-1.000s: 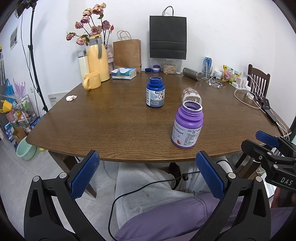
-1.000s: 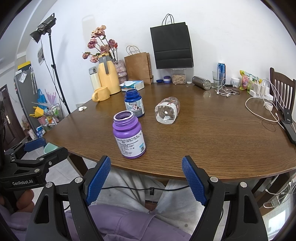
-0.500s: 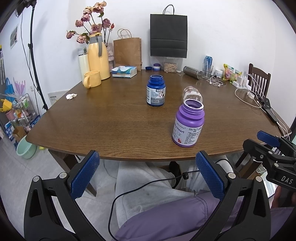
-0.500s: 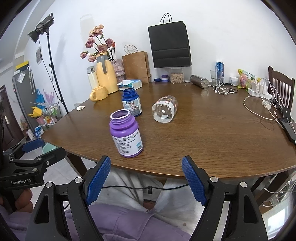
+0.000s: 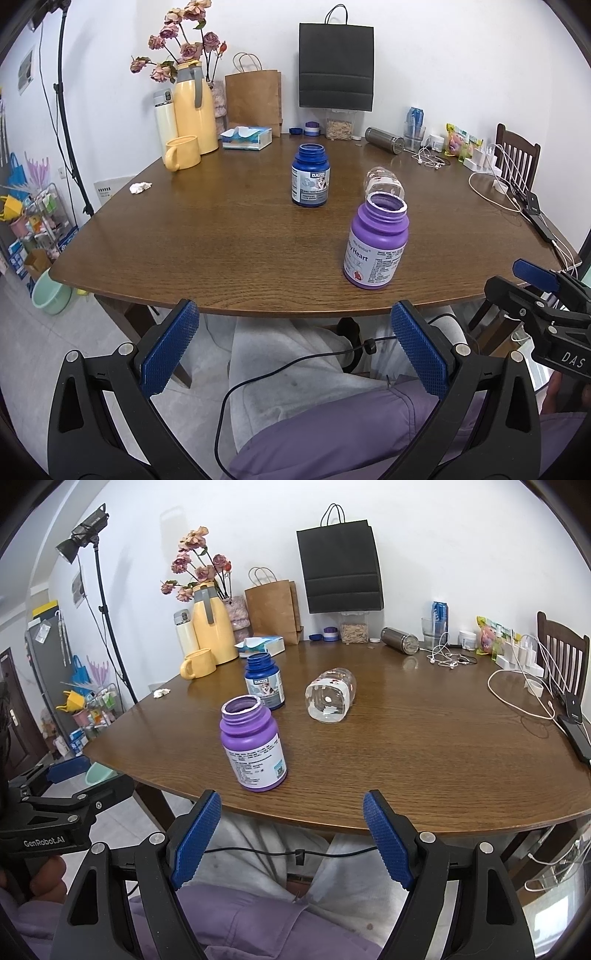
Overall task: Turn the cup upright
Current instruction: 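Reach the right tool to the sideways clear sticker cup and grasp it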
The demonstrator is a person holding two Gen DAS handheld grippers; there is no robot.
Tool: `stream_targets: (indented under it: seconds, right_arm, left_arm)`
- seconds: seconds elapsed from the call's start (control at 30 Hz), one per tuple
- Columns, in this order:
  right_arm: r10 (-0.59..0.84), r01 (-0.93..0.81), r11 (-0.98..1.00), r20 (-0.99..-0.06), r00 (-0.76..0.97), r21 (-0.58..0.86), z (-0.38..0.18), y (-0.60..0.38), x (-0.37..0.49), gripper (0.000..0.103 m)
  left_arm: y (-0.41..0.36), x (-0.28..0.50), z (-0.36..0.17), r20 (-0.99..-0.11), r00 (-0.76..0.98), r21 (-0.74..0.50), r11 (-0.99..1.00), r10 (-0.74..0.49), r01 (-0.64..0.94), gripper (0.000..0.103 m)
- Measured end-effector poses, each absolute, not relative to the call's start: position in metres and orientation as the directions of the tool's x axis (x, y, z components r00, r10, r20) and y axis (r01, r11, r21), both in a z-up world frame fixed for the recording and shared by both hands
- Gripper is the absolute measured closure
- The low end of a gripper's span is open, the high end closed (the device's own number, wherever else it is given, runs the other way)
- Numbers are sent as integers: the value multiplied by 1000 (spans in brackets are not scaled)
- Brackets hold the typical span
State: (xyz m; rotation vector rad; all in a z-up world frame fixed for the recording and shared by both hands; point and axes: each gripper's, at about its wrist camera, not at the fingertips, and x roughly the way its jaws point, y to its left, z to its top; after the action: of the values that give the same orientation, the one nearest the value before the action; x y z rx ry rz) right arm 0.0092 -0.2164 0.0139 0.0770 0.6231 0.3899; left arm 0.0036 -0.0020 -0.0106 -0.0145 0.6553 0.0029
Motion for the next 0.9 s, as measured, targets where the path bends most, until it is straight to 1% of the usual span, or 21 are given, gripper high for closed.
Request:
stream_targets:
  seconds: [0.47, 0.67, 0.77, 0.9]
  right_arm:
    - [371, -309, 928, -572, 731, 207, 7, -219, 15, 19]
    - [395, -336, 917, -596, 699, 215, 2, -213, 23, 19]
    - [417, -336, 908, -601, 682, 248, 3, -218, 42, 19]
    - [403, -281, 915, -596, 694, 291, 7, -236, 89, 19]
  left_arm:
    - [-3, 7, -14, -635, 773, -17, 1000, -15, 5, 0]
    - [-9, 12, -16, -635, 772, -10, 999, -34, 36, 0]
    - [-16, 23, -9, -619, 784, -6, 998, -49, 58, 0]
    - [-34, 52, 12, -579, 811, -13, 995, -89, 99, 0]
